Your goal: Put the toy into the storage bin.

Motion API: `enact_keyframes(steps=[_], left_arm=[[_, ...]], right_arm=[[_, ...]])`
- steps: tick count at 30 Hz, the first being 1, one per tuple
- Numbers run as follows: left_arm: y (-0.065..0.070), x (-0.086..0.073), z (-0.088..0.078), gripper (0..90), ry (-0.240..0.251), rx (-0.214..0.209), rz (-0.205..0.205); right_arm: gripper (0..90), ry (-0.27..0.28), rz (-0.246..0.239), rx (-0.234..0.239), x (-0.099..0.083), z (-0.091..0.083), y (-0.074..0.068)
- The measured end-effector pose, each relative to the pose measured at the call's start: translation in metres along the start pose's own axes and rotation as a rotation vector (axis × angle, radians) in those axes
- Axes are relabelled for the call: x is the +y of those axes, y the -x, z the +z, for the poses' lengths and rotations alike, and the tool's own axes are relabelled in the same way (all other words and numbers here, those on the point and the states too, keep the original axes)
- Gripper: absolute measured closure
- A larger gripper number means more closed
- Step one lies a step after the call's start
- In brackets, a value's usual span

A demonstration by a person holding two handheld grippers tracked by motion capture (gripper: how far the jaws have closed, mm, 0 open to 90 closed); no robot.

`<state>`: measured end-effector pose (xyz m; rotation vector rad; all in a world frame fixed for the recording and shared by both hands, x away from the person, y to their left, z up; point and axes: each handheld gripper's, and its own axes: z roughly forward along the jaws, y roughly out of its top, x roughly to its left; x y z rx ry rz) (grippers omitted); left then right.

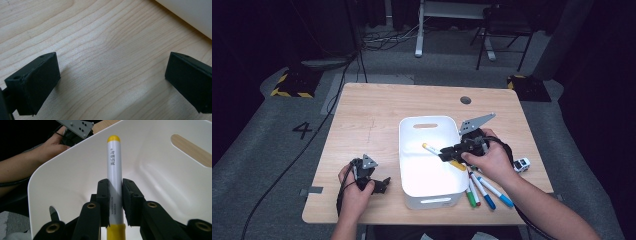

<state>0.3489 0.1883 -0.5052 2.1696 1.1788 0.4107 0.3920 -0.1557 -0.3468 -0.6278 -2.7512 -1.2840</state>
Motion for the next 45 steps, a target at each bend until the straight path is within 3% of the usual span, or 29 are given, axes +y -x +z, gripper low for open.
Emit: enact_keyframes(steps=[29, 45], left_arm=[[0.0, 0.0, 0.0, 0.0, 0.0, -0.003, -0.001], [0.0, 0.0, 0.0, 0.0, -0.001, -0.003, -0.003]], right_arm=[[76.7, -0.118, -0.064, 0.023, -0.018, 0.021, -0.014], [76.7, -0.255, -0.127, -0.001, -0.017, 0.029, -0.031]])
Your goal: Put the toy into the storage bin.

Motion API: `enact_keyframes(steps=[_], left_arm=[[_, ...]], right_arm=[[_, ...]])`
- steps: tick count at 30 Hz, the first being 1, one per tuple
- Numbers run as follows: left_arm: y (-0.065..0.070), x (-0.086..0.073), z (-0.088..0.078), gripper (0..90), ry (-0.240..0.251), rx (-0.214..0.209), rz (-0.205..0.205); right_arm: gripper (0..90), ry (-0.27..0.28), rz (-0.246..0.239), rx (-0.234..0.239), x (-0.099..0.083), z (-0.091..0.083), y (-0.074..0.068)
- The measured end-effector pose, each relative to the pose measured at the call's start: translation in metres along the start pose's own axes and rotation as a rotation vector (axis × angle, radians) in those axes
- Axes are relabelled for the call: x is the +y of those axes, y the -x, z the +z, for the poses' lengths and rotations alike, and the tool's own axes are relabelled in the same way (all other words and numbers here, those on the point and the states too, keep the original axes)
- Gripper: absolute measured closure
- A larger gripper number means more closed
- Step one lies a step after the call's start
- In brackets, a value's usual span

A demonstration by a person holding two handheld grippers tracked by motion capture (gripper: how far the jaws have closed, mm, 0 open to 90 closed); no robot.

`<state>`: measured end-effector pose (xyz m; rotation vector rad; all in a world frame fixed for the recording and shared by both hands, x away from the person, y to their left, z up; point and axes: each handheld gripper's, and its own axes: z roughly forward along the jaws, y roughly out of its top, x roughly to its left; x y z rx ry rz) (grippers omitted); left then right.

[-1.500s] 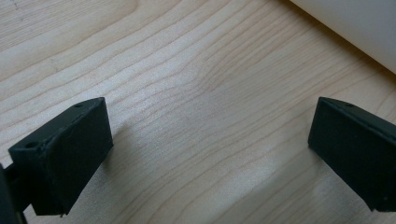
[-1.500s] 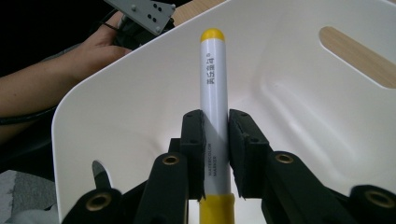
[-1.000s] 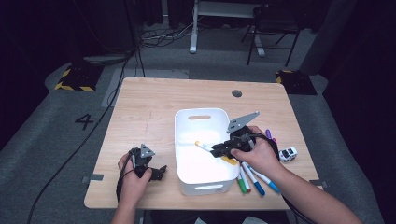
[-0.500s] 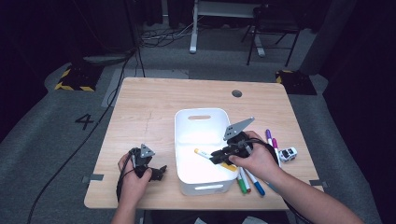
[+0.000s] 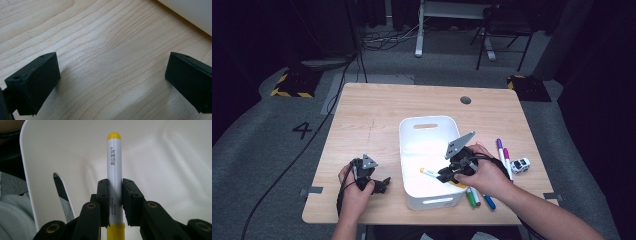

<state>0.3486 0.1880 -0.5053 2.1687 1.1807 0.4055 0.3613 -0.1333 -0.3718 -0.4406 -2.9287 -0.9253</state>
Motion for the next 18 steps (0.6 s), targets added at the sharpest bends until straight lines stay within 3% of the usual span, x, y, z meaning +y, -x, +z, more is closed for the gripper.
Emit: enact_keyframes(steps=[9, 11, 18], left_arm=[[0.0, 0.0, 0.0, 0.0, 0.0, 0.0, 0.0], [0.0, 0.0, 0.0, 0.0, 0.0, 0.003, 0.002], [0.0, 0.0, 0.0, 0.0, -0.001, 0.001, 0.001]], right_arm=[[75.7, -0.016, -0.007, 0.019, 0.0, 0.005, -0.004], [61.6, 0.012, 0.008, 0.012, 0.0, 0.004, -0.005], [56.4, 0.109, -0.004, -0.013, 0.0, -0.016, -0.006]])
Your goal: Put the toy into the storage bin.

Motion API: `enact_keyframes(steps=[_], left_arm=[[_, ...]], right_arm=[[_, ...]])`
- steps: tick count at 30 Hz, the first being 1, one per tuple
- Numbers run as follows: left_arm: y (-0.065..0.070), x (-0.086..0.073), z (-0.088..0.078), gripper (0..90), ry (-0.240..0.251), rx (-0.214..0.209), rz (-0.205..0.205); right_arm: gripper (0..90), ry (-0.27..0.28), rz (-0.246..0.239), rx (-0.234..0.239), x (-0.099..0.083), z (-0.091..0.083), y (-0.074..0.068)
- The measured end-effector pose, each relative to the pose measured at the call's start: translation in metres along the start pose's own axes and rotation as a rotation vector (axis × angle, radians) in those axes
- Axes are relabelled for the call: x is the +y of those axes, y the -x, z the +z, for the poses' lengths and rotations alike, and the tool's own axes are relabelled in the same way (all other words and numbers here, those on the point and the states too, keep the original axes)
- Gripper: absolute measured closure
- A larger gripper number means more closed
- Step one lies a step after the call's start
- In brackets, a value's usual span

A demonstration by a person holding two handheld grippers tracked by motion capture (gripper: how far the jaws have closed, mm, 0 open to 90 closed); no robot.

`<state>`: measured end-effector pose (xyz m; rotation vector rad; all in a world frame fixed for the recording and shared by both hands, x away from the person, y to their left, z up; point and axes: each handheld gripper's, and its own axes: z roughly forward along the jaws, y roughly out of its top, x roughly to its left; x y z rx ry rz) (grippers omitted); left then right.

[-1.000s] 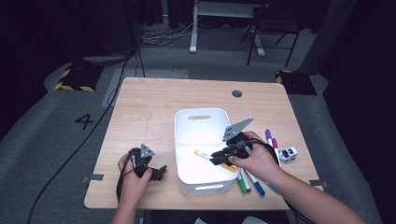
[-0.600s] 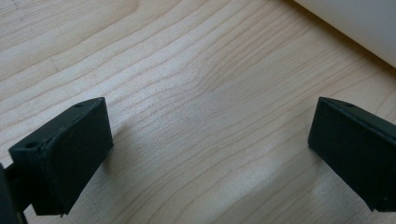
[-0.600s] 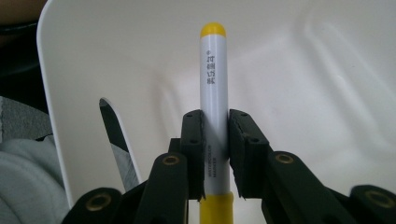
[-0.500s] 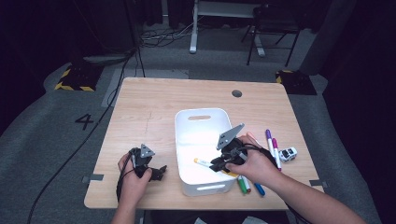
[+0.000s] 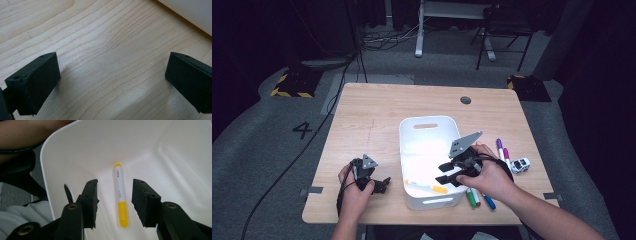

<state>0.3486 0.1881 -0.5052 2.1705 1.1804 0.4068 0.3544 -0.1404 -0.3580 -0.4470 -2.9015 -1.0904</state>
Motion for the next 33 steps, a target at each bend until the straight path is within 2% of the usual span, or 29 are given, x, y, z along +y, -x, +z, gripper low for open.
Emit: enact_keyframes(steps=[5, 8, 13, 18, 23, 26, 28, 31, 33], left_arm=[[0.0, 0.0, 0.0, 0.0, 0.0, 0.0, 0.0], [0.0, 0.0, 0.0, 0.0, 0.001, 0.0, 0.0], [0.0, 0.0, 0.0, 0.0, 0.001, 0.002, 0.001], [0.0, 0.0, 0.0, 0.0, 0.001, 0.002, 0.001], [0.0, 0.0, 0.0, 0.0, 0.001, 0.003, 0.001], [0.0, 0.0, 0.0, 0.0, 0.001, 0.002, 0.001], [0.0, 0.0, 0.0, 0.0, 0.0, 0.0, 0.0], [0.0, 0.0, 0.0, 0.0, 0.0, 0.002, 0.001], [0.0, 0.0, 0.0, 0.0, 0.001, 0.002, 0.001]], right_arm=[[56.1, 0.068, 0.023, -0.046, -0.002, -0.021, 0.007], [56.1, 0.122, 0.072, -0.072, -0.007, -0.037, 0.018], [57.2, 0.156, 0.125, -0.135, -0.018, -0.057, 0.036], [58.1, 0.16, 0.184, -0.189, -0.033, -0.07, 0.057], [57.5, 0.158, 0.239, -0.237, -0.048, -0.072, 0.076], [58.4, 0.159, 0.274, -0.234, -0.057, -0.07, 0.088], [58.7, 0.139, 0.287, -0.232, -0.062, -0.067, 0.095], [58.7, 0.095, 0.259, -0.294, -0.07, -0.064, 0.106], [56.8, 0.069, 0.326, -0.313, -0.077, -0.063, 0.114]])
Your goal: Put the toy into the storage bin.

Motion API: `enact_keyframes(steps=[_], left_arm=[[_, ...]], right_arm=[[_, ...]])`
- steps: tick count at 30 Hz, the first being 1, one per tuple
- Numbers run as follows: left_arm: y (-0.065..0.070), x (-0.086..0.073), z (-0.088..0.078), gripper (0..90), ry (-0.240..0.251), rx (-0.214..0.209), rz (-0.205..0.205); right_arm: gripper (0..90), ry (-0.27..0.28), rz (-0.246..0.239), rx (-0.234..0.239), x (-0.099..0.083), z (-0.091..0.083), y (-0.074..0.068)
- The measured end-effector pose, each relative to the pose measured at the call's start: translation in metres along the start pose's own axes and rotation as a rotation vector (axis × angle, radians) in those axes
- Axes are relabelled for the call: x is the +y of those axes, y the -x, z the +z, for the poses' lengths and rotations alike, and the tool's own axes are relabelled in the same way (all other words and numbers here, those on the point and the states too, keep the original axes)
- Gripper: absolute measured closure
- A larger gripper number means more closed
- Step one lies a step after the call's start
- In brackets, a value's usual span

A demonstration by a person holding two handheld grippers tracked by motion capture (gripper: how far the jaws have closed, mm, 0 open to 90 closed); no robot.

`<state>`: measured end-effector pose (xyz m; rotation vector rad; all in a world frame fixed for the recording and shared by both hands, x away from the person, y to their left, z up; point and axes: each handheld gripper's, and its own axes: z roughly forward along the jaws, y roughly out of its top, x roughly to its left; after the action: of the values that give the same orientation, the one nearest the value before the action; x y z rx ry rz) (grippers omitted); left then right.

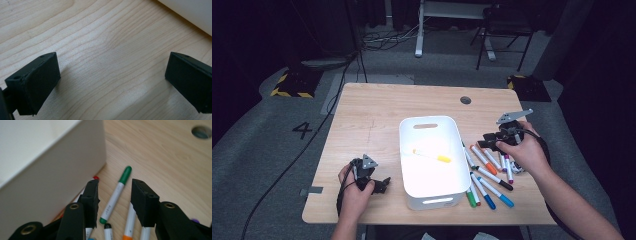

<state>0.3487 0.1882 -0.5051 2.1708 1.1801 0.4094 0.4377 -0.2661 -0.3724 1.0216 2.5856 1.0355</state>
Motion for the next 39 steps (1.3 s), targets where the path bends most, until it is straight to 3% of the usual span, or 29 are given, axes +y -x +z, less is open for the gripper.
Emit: enact_keyframes(steps=[2, 7, 17, 25, 39], left_arm=[[0.0, 0.0, 0.0, 0.0, 0.0, 0.001, 0.0], [0.0, 0.0, 0.0, 0.1, 0.001, 0.0, 0.0], [0.0, 0.0, 0.0, 0.0, 0.0, 0.001, 0.0], [0.0, 0.0, 0.0, 0.0, 0.0, 0.001, 0.0], [0.0, 0.0, 0.0, 0.1, 0.0, 0.001, 0.0]], right_arm=[[58.1, -0.019, 0.021, -0.018, -0.003, 0.003, 0.007], [61.6, -0.081, 0.013, -0.056, -0.015, 0.016, 0.024], [64.8, -0.151, -0.004, -0.125, -0.028, 0.036, 0.042], [67.0, -0.218, 0.023, -0.127, -0.037, 0.049, 0.049], [71.2, -0.285, 0.061, -0.119, -0.046, 0.066, 0.051]])
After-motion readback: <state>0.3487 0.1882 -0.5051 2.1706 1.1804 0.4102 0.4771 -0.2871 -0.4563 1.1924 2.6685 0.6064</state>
